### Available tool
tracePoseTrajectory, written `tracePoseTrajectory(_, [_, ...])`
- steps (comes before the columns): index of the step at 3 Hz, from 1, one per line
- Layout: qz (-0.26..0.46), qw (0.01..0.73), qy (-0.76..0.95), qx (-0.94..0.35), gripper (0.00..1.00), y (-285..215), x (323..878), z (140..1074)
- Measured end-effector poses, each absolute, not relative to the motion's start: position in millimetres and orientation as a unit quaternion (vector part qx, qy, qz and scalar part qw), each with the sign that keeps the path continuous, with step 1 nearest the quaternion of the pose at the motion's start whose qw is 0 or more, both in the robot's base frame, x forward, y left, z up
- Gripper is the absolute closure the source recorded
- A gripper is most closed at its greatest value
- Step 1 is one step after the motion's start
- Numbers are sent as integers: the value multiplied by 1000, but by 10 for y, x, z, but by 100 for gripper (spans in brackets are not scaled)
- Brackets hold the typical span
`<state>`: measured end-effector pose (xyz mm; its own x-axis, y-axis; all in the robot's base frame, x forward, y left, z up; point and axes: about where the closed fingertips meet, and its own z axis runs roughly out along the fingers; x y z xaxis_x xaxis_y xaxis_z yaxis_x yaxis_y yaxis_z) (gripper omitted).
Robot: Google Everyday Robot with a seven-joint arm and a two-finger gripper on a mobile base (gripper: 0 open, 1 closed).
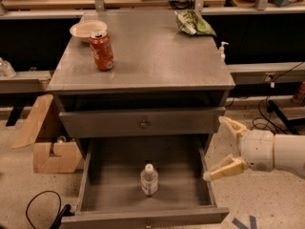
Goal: Pick blue plastic bottle from middle drawer and place on counter
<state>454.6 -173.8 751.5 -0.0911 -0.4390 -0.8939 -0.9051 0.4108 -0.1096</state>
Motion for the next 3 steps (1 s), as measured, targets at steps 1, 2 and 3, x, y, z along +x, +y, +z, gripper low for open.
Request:
tracePoseTrajectory(1, [248, 490, 674, -494, 0, -1709, 4546, 7436])
tracePoseTrajectory(2, [248, 484, 675, -498, 0, -1641, 4579, 7322])
tracePoseTrajectory(3, [272, 475, 662, -512, 0, -1343, 4623, 6842])
